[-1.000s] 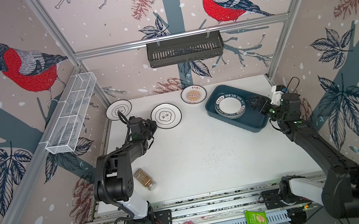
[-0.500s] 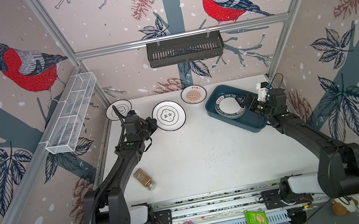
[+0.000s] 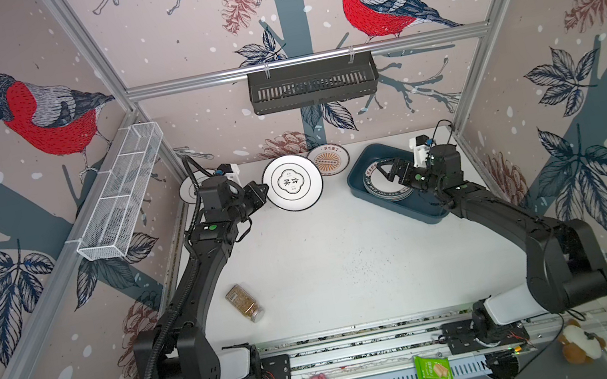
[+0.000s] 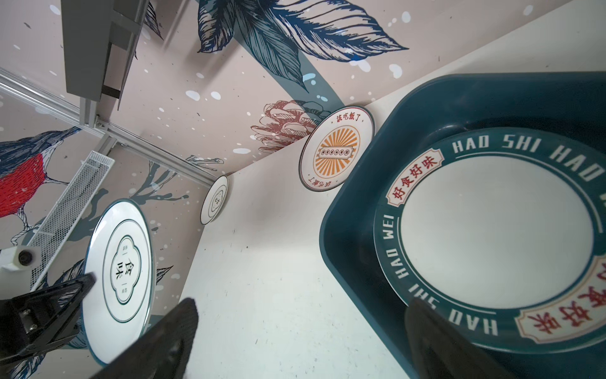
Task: Place the plates into the plastic bin on the countertop
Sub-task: 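Hold the plate up with the left gripper while the right gripper approaches its rim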
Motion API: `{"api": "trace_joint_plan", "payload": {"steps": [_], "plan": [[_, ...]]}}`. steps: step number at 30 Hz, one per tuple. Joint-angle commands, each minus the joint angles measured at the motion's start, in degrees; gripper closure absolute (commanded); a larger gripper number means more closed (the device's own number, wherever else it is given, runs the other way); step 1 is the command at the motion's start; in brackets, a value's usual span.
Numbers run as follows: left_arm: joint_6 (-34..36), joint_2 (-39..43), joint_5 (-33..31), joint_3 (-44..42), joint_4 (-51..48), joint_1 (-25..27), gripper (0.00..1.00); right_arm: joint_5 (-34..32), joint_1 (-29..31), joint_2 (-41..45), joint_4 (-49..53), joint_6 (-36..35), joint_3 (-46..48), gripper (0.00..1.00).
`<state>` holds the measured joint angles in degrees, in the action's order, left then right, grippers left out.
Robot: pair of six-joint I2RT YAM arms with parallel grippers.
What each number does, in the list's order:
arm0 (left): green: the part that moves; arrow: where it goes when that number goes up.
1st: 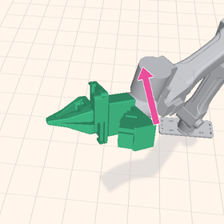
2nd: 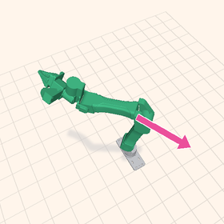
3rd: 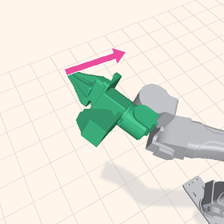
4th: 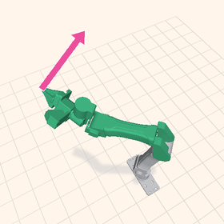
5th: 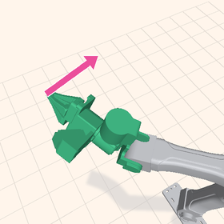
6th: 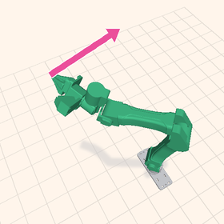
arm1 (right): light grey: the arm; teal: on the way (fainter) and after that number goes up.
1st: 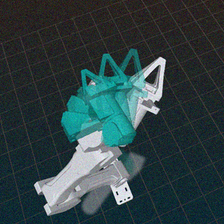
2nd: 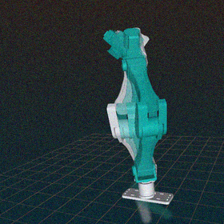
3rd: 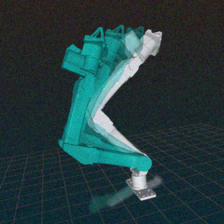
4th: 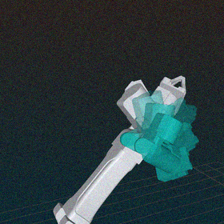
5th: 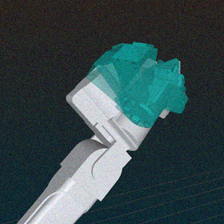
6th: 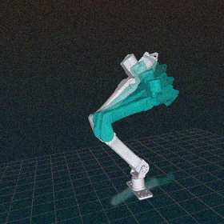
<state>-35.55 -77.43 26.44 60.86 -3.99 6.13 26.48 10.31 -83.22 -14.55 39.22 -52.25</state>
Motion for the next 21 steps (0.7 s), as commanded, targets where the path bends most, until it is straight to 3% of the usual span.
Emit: {"api": "trace_joint_plan", "payload": {"steps": [1,8,21], "plan": [[0.0,-3.0,7.0,0.7,4.9,-0.7,0.99,0.7,0.7,-0.8,-2.9,1.7,-0.6,0.01],[-0.6,-6.1,12.2,-3.1,7.4,-2.7,1.00,1.9,2.9,-3.1,-5.5,3.7,-0.8,0.01],[0.6,-6.6,14.1,-3.4,6.5,-4.3,1.00,8.7,7.0,-9.9,-3.6,1.6,-6.9,0.01]]}}
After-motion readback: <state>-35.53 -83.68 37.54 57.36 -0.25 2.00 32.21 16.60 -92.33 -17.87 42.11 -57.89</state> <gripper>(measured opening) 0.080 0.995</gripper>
